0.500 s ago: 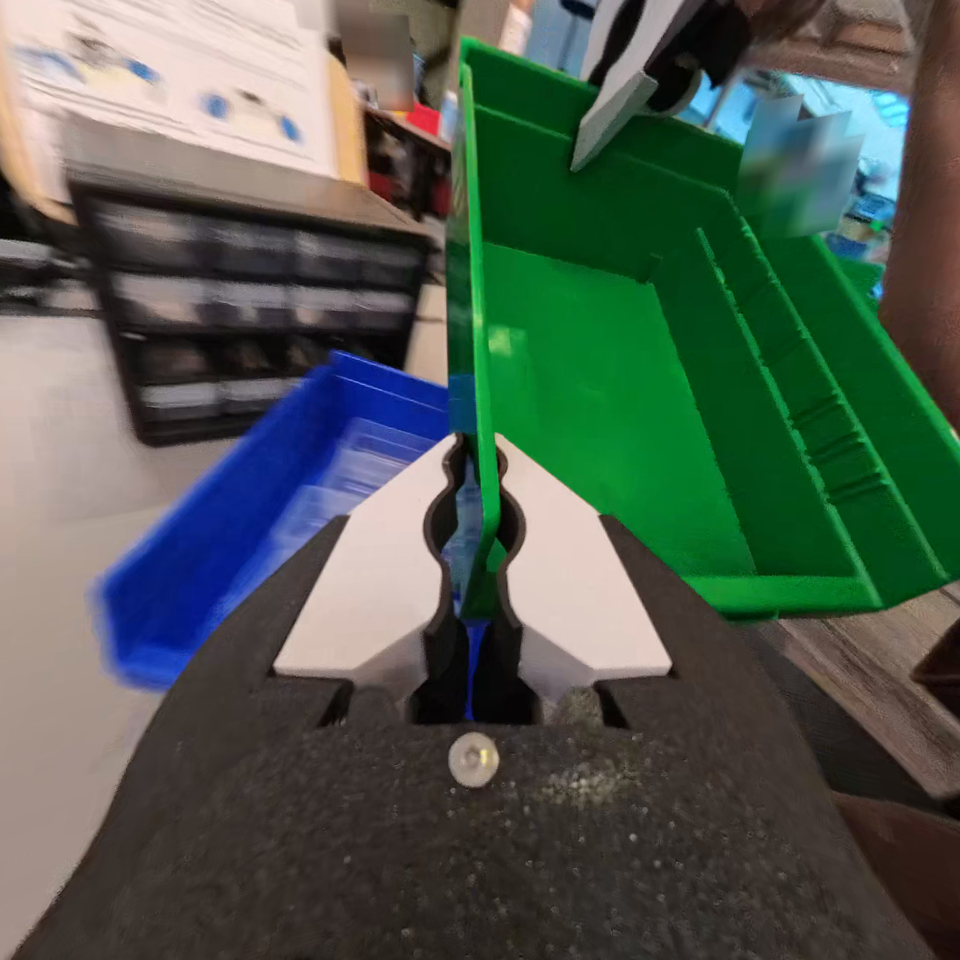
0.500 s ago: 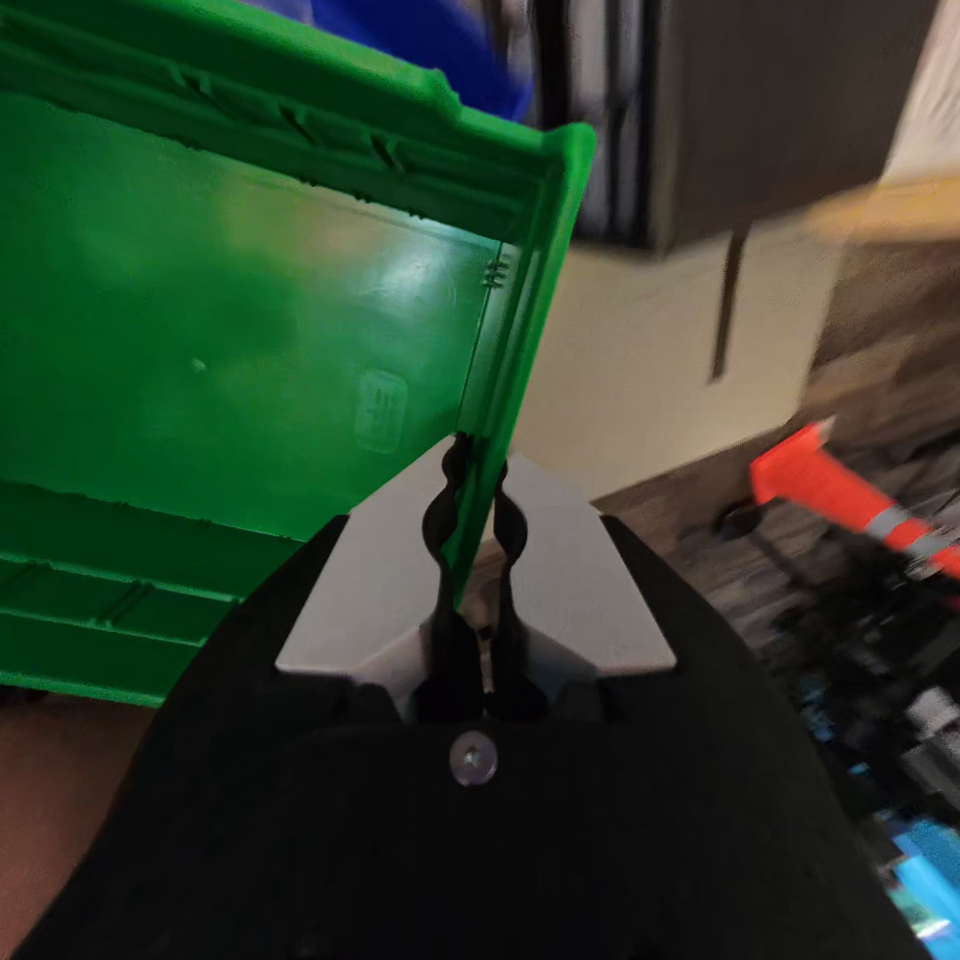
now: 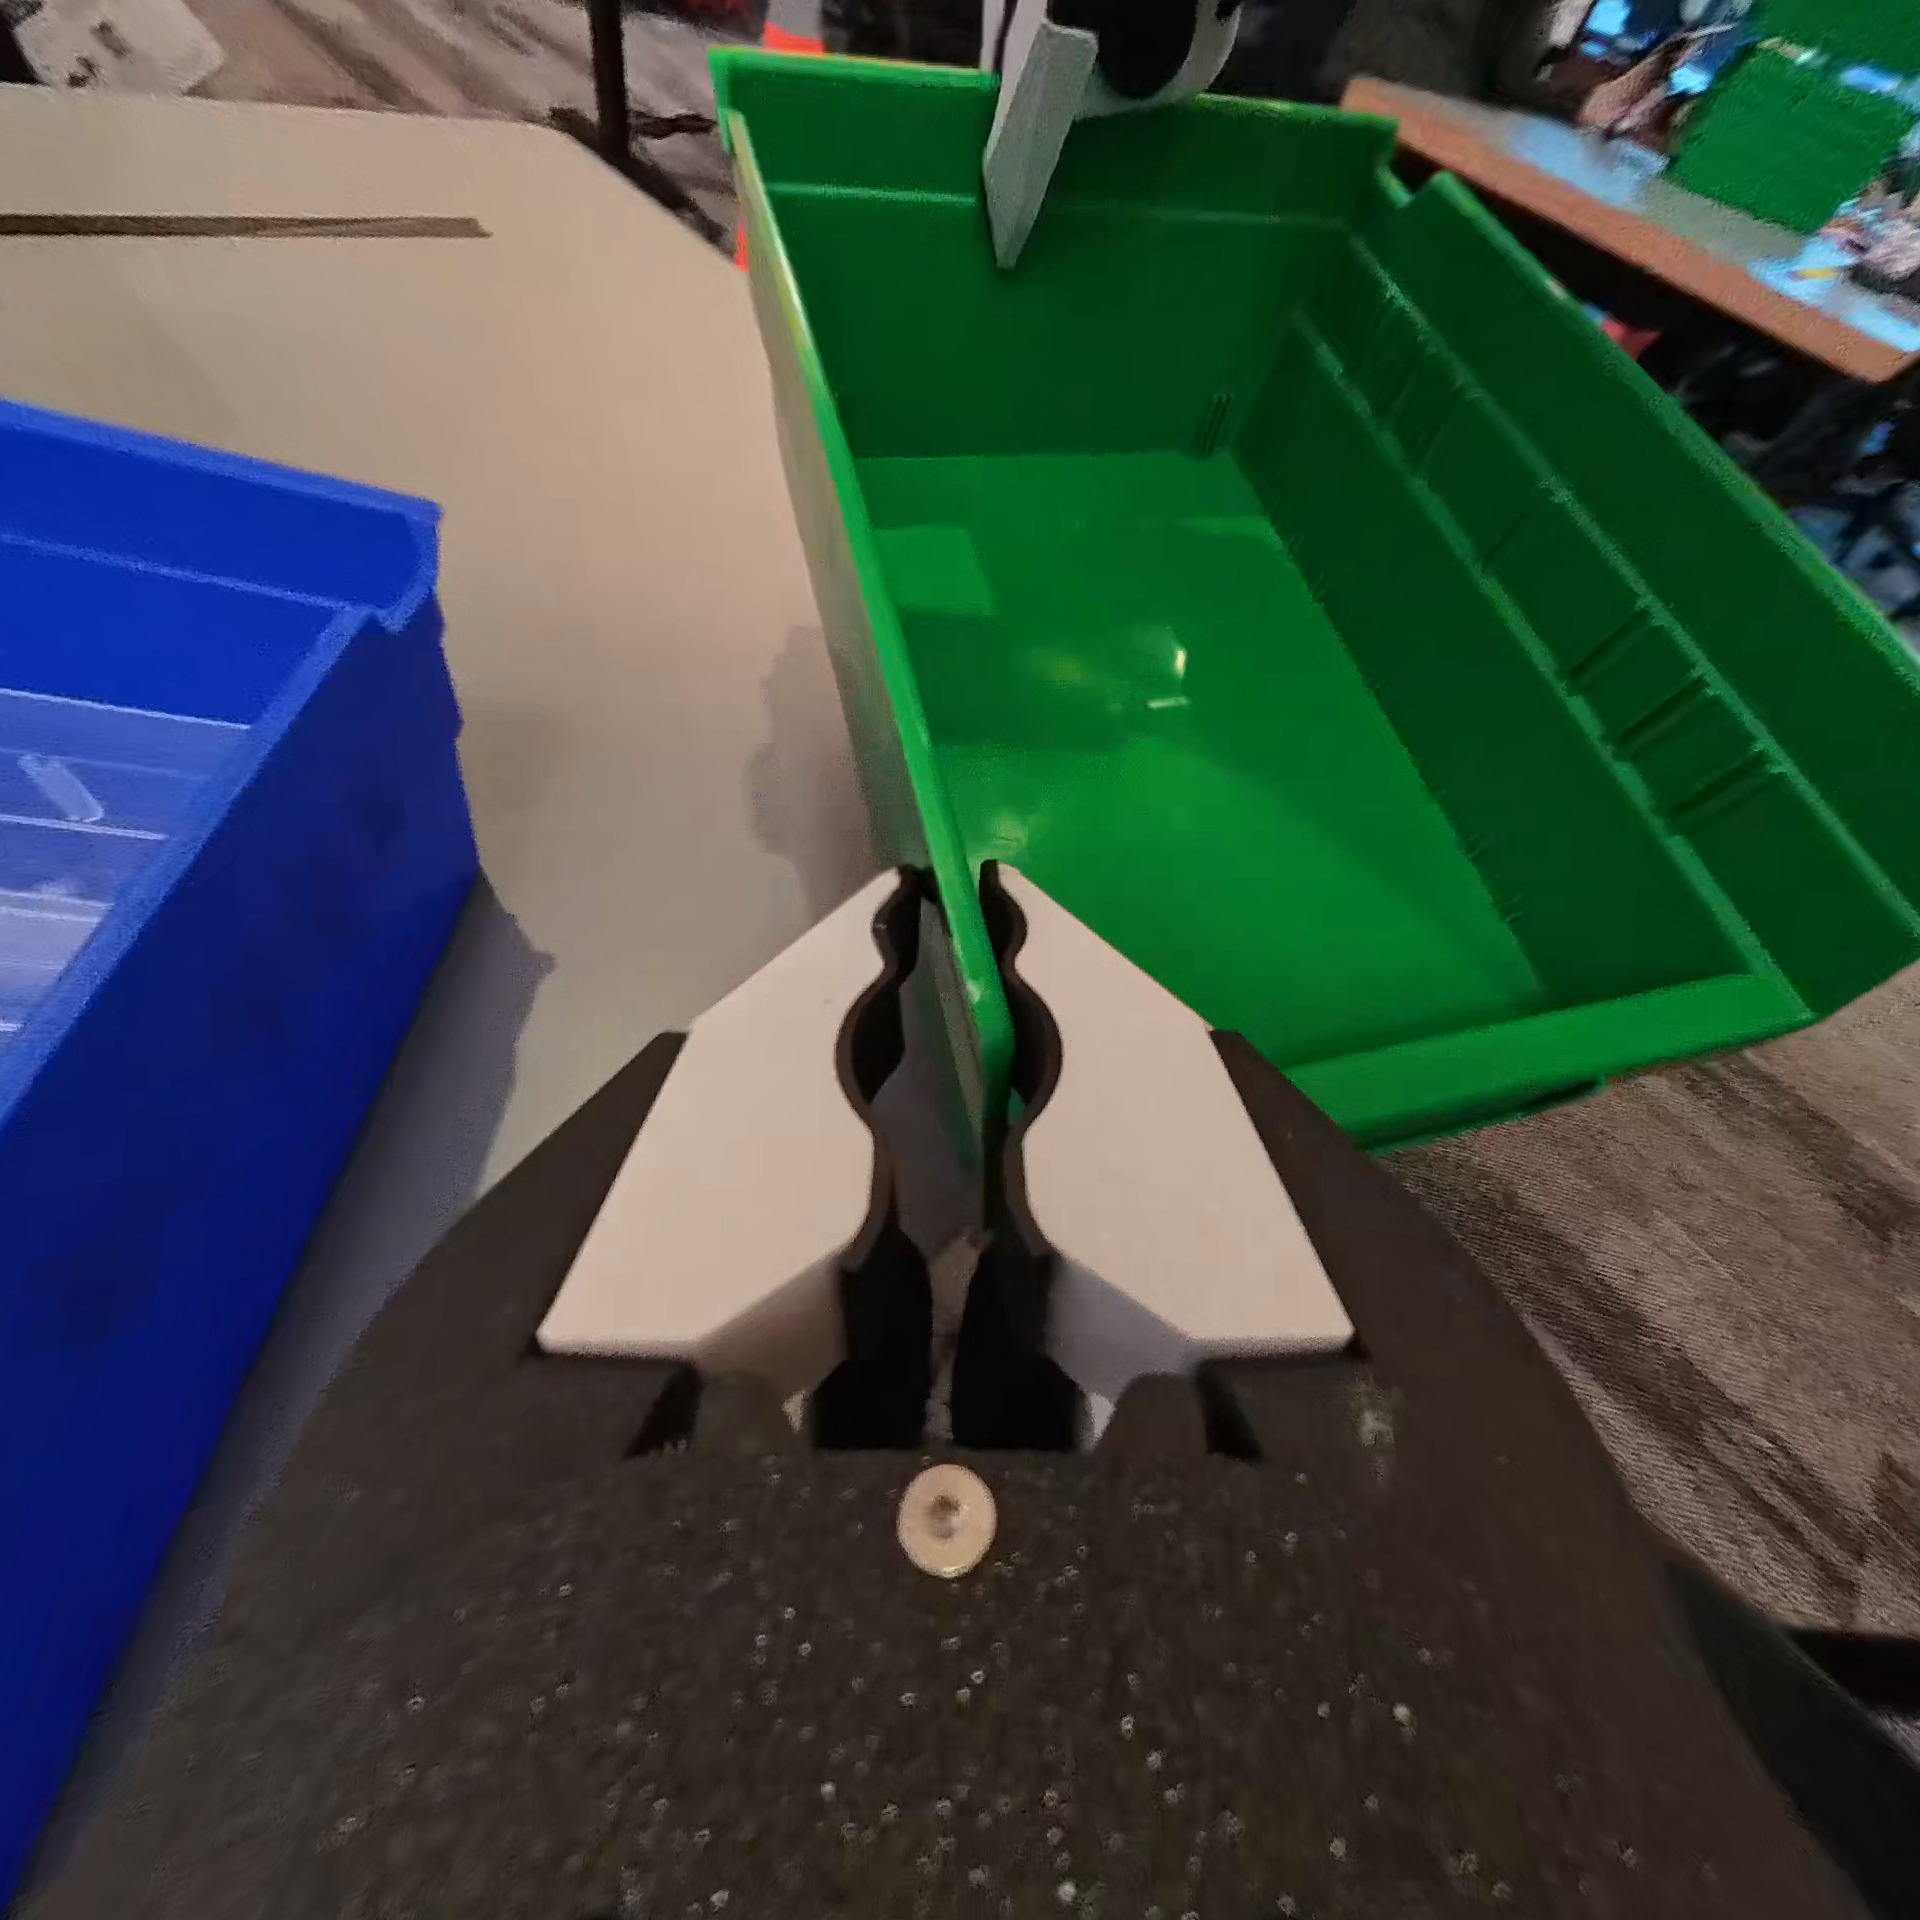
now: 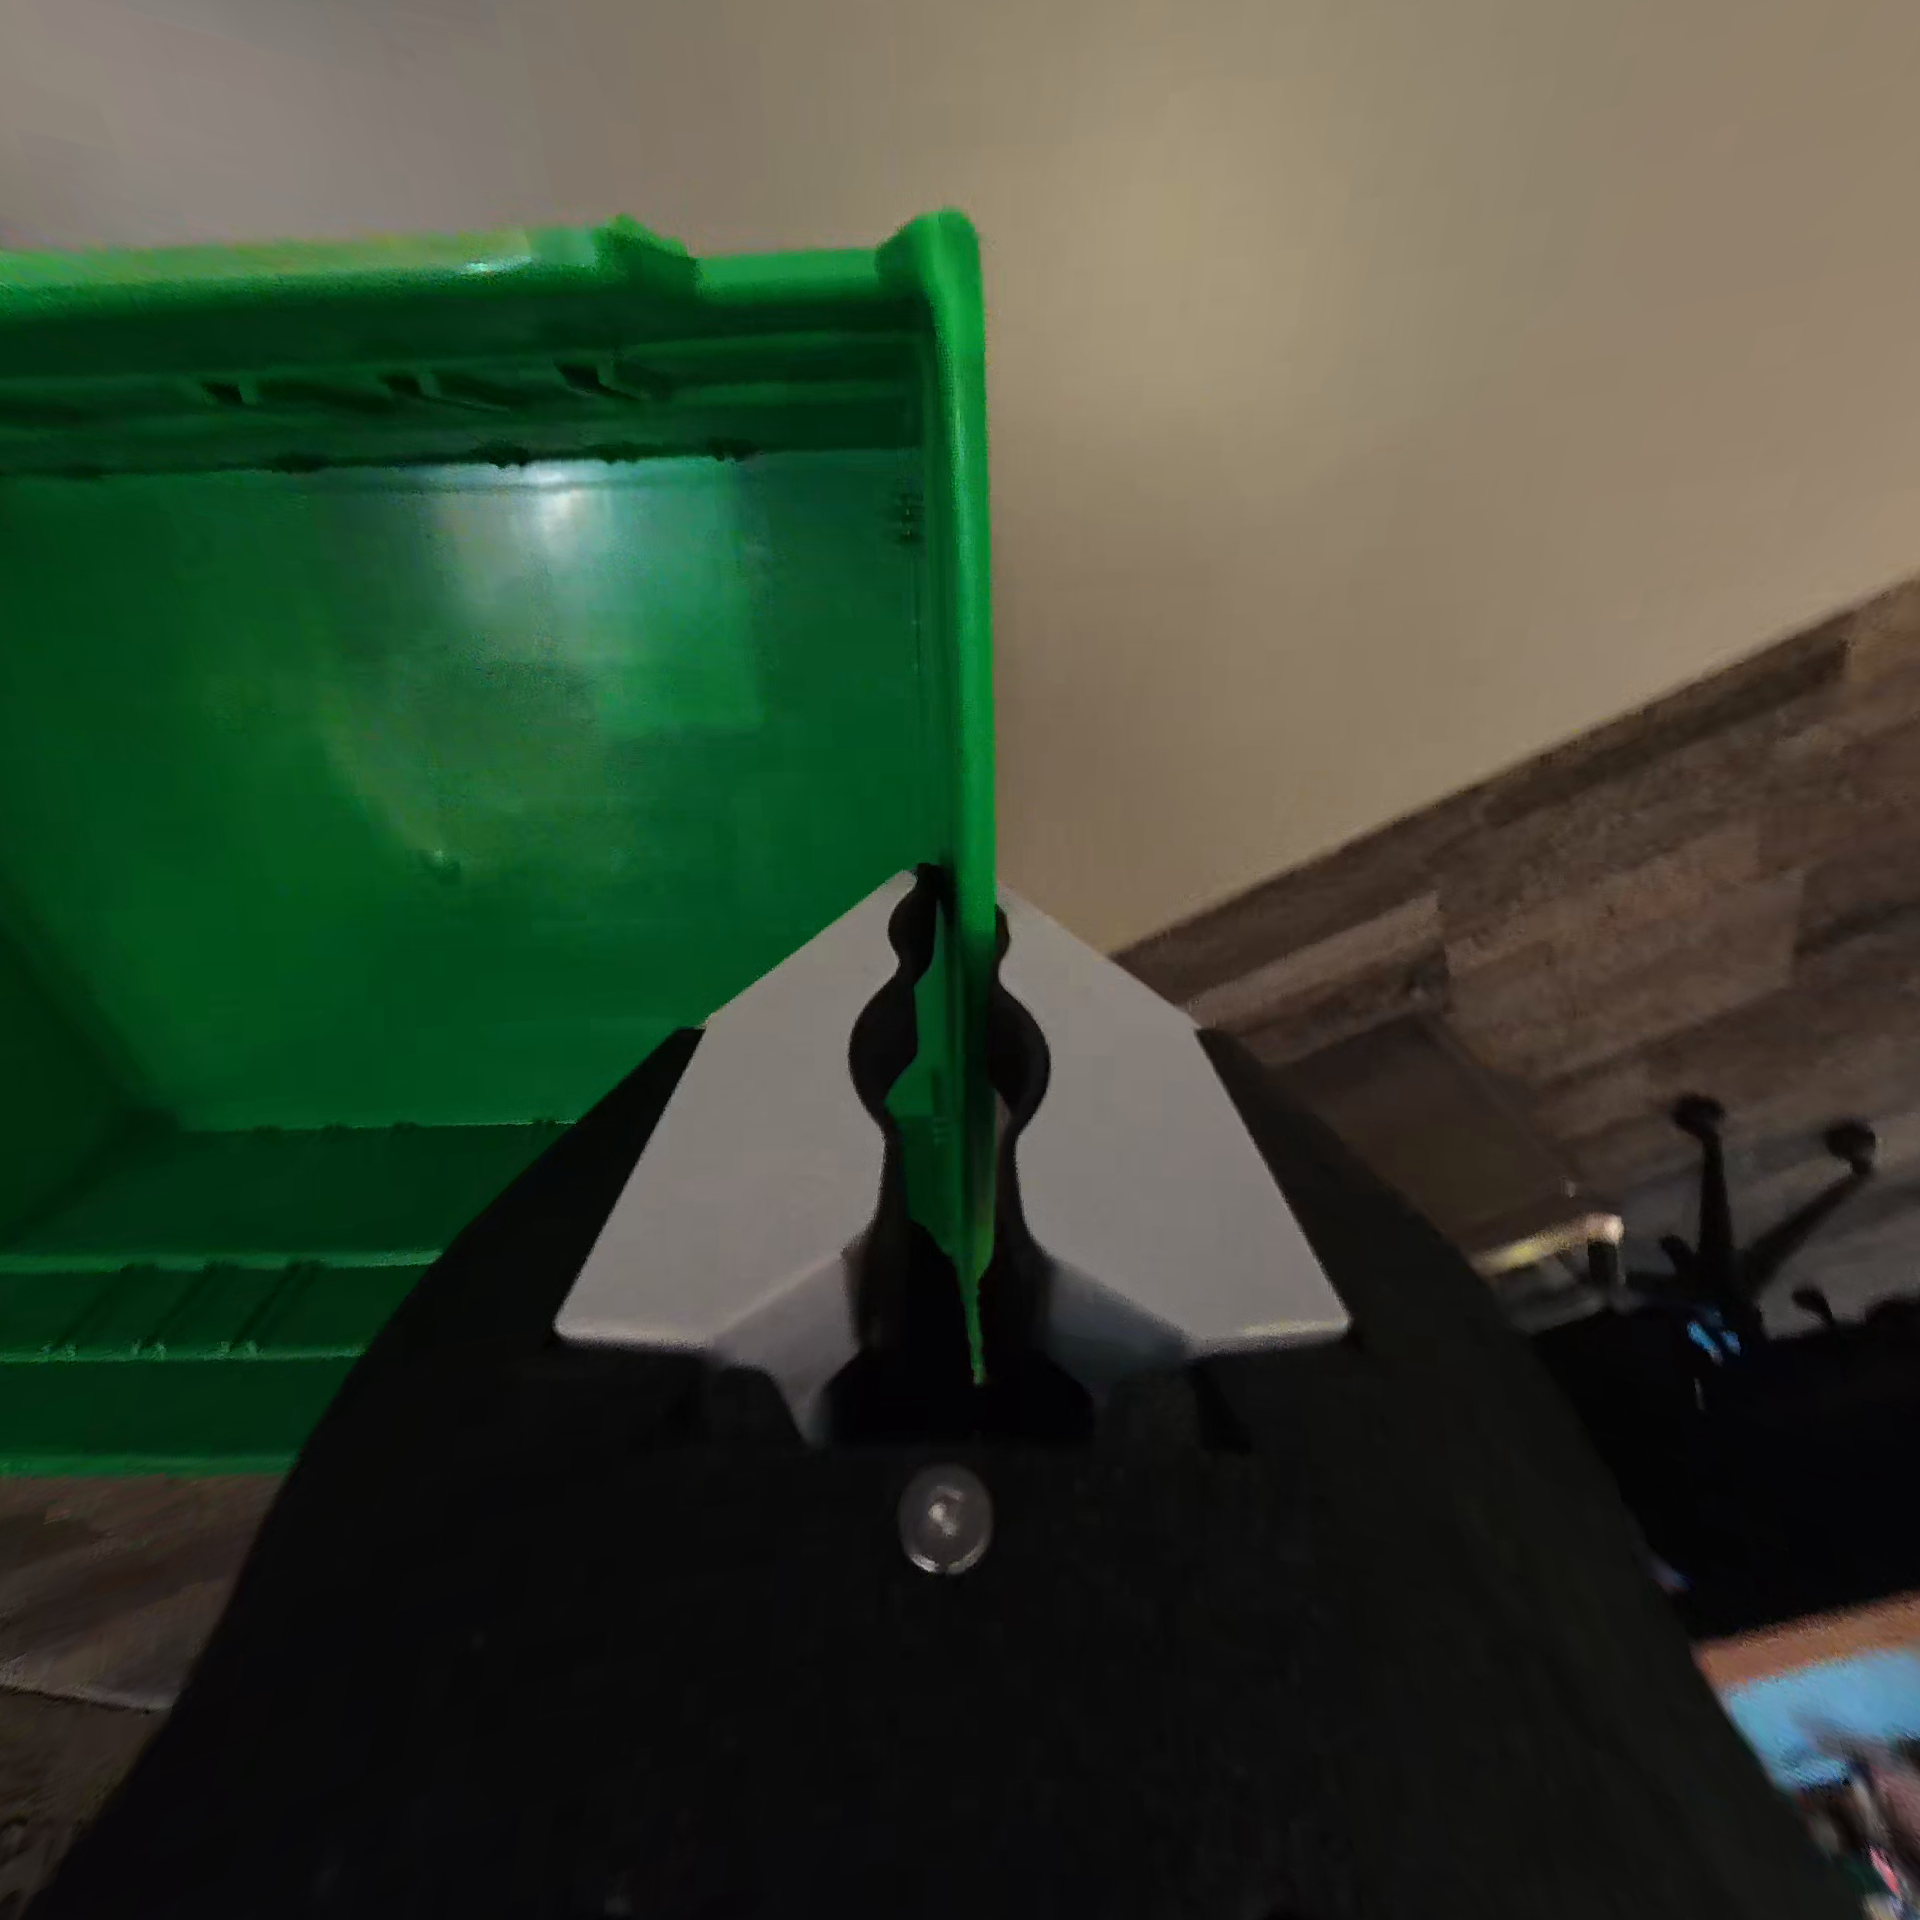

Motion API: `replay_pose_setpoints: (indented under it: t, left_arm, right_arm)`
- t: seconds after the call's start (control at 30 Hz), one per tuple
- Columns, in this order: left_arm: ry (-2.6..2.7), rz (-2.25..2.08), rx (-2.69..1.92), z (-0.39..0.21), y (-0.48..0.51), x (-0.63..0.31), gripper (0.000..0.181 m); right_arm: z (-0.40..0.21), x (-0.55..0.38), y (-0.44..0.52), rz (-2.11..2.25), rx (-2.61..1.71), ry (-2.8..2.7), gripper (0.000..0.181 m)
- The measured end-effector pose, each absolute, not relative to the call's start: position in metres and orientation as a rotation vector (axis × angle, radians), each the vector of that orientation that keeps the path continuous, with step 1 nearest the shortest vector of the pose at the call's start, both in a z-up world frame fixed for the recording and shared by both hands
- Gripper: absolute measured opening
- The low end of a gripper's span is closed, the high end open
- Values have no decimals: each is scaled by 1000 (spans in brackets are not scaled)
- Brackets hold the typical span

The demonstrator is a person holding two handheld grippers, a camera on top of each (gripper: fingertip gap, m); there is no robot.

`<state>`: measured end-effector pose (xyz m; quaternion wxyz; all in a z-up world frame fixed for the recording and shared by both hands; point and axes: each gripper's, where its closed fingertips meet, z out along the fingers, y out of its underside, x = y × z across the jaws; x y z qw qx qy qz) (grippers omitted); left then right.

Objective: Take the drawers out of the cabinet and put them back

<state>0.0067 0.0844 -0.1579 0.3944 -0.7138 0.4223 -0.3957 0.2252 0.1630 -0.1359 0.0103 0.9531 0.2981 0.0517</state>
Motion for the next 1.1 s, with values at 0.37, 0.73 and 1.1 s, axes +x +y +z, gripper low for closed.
replay_pose_setpoints:
  t: [0.37,0.73,1.1]
  left_arm:
    - [1006,-968,-1889,-182,133,43,26]
    - [1207,-1235,-1819,-187,81,19,37]
    - [1285,-1539,-1467,-66,64,-22,37]
  right_arm:
    - [-187,239,264,7,2900,1123,4]
    - [-191,253,361,19,2834,1265,6]
    - [-192,261,422,103,2908,1130,9]
